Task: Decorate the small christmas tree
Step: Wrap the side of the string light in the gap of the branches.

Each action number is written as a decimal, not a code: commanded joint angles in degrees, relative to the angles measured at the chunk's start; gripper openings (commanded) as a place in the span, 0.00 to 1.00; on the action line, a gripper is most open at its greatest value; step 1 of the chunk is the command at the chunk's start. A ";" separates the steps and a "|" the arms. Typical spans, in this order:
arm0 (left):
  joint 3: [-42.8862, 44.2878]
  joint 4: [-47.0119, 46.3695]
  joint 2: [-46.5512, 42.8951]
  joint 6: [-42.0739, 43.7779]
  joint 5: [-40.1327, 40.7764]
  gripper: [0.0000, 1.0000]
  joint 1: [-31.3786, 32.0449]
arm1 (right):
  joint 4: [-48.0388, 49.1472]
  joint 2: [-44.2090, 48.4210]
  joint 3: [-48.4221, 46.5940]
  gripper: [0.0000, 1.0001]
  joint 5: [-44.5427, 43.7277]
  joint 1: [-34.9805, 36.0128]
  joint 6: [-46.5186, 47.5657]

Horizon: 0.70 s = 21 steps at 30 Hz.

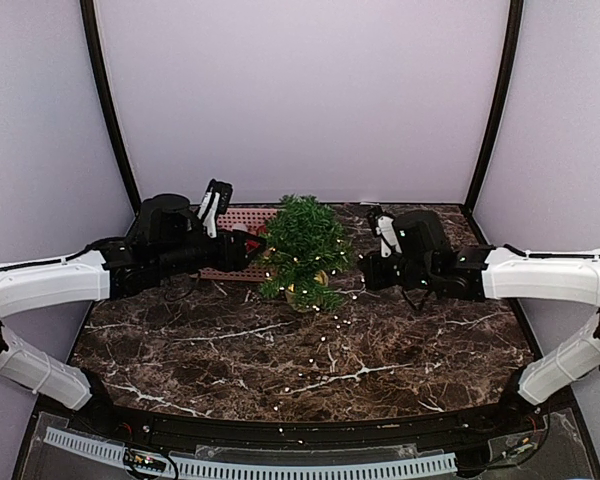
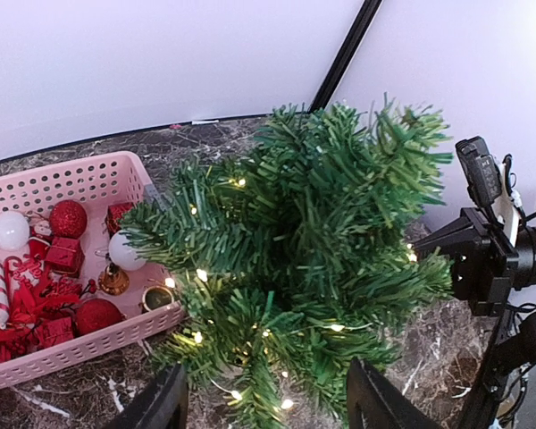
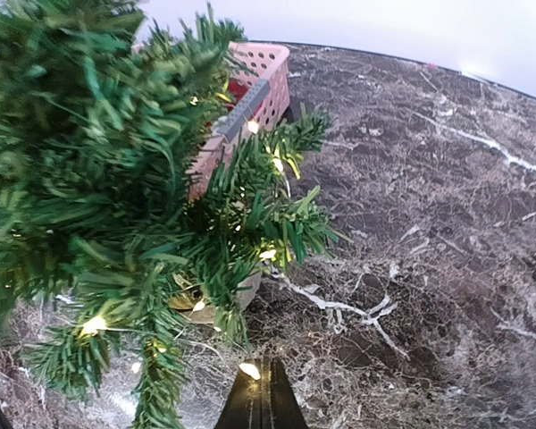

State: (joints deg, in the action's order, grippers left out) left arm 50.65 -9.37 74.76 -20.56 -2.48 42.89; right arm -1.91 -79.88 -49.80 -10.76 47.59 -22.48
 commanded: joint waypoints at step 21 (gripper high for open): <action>-0.61 -8.01 6.19 -7.81 -11.04 0.81 4.97 | -6.96 -7.80 -15.82 0.00 2.15 -2.06 7.80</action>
State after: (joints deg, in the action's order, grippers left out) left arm 48.45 -12.69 79.81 -26.81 -10.13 47.53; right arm -9.78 -85.47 -63.02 -10.24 47.03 -16.53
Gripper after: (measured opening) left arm 0.800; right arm 0.006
